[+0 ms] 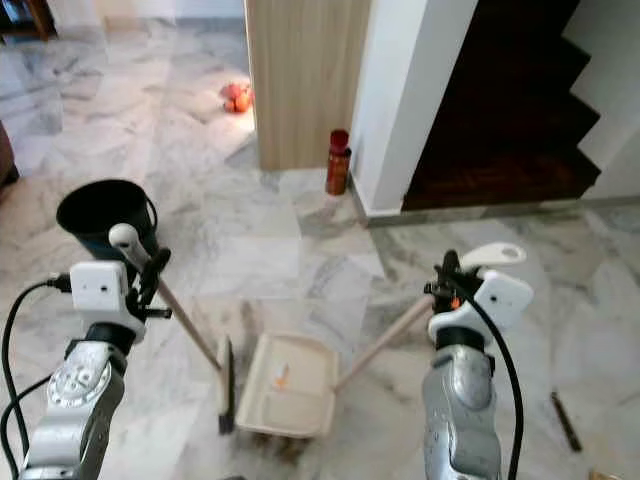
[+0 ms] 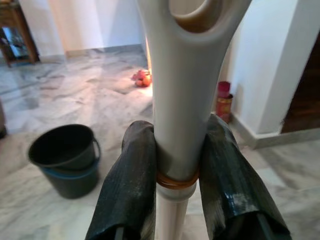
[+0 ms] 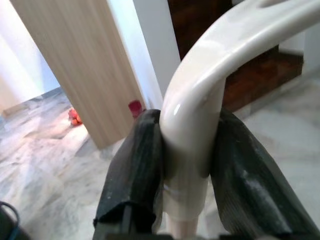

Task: Sweep floor

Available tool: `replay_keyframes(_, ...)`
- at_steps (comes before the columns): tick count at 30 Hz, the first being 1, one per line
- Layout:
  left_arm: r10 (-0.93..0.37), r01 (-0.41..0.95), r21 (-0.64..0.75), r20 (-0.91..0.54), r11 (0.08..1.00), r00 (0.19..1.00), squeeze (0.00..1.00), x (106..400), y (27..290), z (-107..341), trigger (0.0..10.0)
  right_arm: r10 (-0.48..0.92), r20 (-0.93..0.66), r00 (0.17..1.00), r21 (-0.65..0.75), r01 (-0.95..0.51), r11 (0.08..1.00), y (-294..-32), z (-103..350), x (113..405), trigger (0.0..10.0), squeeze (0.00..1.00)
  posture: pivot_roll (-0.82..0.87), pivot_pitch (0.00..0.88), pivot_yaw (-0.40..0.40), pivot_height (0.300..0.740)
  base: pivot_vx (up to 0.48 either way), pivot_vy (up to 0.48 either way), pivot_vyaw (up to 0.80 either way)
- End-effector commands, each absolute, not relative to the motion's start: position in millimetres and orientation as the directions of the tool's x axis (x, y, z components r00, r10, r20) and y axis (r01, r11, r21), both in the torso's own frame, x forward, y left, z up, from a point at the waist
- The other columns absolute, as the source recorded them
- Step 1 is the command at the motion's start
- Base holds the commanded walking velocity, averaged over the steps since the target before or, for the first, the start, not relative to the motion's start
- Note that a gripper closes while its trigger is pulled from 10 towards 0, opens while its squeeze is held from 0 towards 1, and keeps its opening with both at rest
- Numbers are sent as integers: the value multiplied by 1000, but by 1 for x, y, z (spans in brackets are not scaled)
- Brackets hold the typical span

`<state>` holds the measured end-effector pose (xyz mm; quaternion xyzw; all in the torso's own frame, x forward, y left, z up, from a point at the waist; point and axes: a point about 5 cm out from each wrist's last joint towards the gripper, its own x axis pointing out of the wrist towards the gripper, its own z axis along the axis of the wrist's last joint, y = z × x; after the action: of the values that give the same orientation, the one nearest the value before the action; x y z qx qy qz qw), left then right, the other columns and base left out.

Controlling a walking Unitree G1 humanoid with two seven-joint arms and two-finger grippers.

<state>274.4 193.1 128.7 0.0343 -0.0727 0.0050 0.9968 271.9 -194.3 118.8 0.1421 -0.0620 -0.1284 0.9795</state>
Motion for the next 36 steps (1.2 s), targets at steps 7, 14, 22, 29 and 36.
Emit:
replay_keyframes(7, -3, -12, 76, 190, 997, 982, 0, 274, 192, 139, 10000, -277, 106, 955, 308, 233, 922, -196, 125, 272, 10000, 0, 70, 117, -26, 740, 0, 395, 0)
replay_keyframes(14, -2, -13, 79, 190, 997, 982, 0, 274, 193, 139, 10000, -270, 106, 957, 311, 226, 923, -195, 124, 273, 10000, 0, 73, 116, -25, 740, 0, 396, 0)
replay_keyframes(22, -4, -11, 79, 190, 997, 982, 0, 274, 192, 140, 10000, -266, 107, 958, 308, 223, 925, -194, 125, 273, 10000, 0, 76, 110, -25, 740, 0, 394, 0)
replay_keyframes(29, -7, -9, 82, 191, 997, 982, 0, 274, 192, 140, 10000, -257, 113, 960, 298, 214, 930, -192, 125, 273, 10000, 0, 76, 102, -23, 740, 0, 385, 0)
replay_keyframes(36, -20, 4, 84, 198, 996, 980, 0, 275, 190, 141, 10000, -254, 122, 960, 294, 210, 933, -190, 126, 272, 10000, 0, 76, 99, -20, 740, 0, 160, 716)
